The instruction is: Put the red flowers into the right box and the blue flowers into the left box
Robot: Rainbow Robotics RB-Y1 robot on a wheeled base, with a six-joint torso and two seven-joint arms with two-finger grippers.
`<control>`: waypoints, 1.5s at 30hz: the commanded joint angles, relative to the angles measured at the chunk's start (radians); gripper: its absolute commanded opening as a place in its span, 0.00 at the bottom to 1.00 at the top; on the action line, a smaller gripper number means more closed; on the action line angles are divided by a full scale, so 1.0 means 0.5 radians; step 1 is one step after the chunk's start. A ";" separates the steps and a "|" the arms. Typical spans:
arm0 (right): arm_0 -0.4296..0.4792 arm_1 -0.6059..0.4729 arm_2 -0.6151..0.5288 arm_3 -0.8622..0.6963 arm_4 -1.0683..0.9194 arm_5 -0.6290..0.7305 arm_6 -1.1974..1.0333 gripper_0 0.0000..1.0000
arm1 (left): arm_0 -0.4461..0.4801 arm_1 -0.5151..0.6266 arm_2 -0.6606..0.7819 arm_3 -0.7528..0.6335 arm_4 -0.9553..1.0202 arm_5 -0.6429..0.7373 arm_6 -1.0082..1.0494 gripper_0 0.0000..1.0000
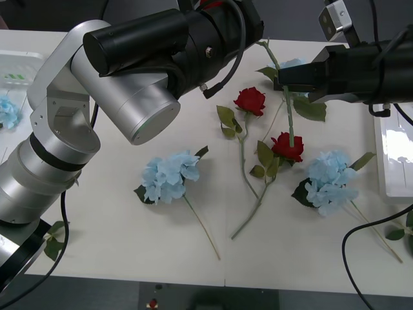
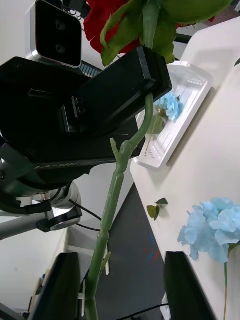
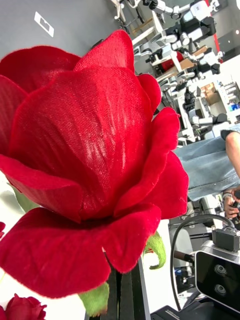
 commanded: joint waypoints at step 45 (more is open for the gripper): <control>-0.083 -0.390 -0.117 -0.024 0.490 -0.014 -0.307 0.00 | 0.312 0.733 0.156 -0.395 0.301 -0.015 -0.047 1.00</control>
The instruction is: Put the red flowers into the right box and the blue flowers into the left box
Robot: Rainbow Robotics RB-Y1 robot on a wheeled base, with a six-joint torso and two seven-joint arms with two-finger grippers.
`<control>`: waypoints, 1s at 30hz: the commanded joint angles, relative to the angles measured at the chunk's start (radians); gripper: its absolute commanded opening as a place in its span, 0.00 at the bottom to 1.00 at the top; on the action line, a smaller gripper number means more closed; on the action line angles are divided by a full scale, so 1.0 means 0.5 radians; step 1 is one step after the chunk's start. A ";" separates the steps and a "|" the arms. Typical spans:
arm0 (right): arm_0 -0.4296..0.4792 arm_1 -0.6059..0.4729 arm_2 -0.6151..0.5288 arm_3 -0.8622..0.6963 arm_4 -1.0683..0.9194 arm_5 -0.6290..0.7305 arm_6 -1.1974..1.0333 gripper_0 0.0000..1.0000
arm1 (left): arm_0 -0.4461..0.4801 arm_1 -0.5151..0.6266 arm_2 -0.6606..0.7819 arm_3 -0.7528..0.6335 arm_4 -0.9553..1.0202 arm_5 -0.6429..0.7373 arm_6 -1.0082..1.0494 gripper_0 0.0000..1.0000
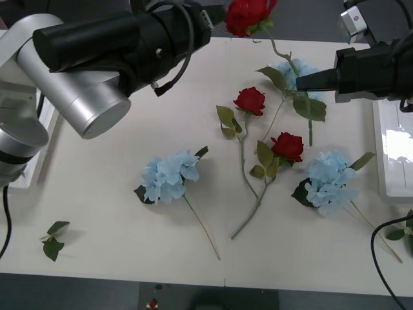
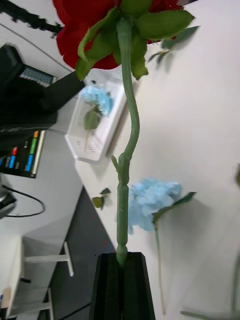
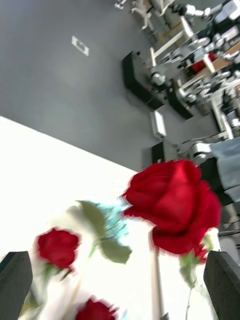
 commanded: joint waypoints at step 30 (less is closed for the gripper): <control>0.009 -0.952 -0.447 0.574 1.580 0.139 -0.228 0.00 | 1.305 0.683 -0.029 -1.010 0.082 0.500 0.075 1.00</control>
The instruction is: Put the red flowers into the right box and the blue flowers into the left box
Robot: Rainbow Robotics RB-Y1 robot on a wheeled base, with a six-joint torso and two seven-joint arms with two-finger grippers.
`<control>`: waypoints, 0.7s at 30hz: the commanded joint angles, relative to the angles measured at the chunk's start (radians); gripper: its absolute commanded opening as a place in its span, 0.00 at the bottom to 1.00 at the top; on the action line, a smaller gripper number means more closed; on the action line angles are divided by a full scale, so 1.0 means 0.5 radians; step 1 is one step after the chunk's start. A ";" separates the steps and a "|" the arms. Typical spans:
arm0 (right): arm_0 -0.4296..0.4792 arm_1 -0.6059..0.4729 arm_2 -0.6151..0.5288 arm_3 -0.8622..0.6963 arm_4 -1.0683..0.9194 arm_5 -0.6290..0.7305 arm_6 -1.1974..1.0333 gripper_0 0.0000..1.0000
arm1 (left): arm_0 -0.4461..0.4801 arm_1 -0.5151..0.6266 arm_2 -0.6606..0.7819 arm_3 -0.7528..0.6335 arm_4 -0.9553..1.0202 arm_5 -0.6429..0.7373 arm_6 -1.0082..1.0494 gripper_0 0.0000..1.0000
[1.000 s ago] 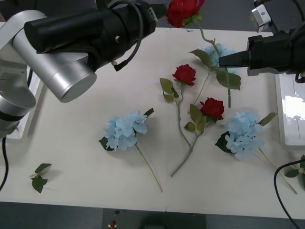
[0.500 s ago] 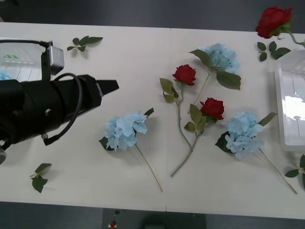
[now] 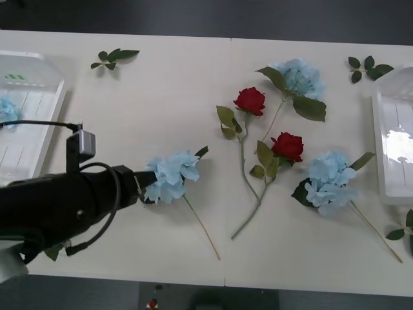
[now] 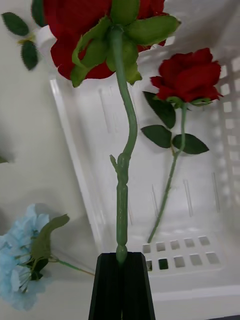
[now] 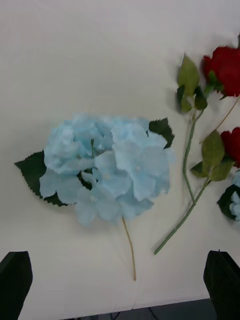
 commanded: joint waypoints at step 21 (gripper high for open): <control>0.525 -0.048 0.208 -0.080 -0.095 -0.699 0.164 0.97 | -0.579 -0.532 -0.619 0.711 -0.192 0.234 0.038 1.00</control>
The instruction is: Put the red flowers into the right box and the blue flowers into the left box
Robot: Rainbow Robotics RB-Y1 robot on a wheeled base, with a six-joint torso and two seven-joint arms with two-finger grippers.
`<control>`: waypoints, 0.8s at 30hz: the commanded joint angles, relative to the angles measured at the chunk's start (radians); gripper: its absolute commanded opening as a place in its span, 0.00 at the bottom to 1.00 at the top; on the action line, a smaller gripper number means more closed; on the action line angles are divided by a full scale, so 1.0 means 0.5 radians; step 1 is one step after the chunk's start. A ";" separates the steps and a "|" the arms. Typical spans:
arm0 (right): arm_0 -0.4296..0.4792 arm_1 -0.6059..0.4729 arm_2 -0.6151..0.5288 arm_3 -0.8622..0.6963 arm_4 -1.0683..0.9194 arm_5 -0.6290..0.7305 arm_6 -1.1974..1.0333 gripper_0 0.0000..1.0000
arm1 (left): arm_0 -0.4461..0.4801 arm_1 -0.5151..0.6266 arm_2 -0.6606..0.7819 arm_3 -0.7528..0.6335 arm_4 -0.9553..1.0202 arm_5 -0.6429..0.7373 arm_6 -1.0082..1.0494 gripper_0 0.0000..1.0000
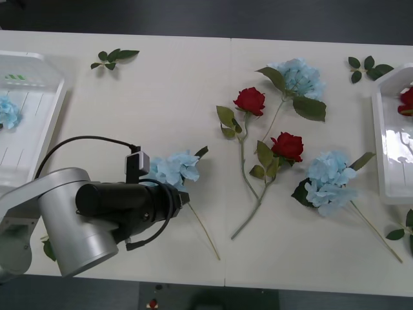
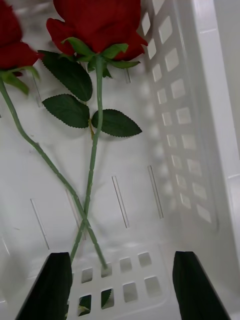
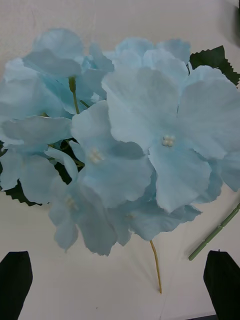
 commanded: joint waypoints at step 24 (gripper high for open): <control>-0.104 0.250 -0.039 -0.955 -0.477 0.926 0.824 0.97 | -0.257 -0.425 -0.181 0.611 -0.340 0.007 0.074 1.00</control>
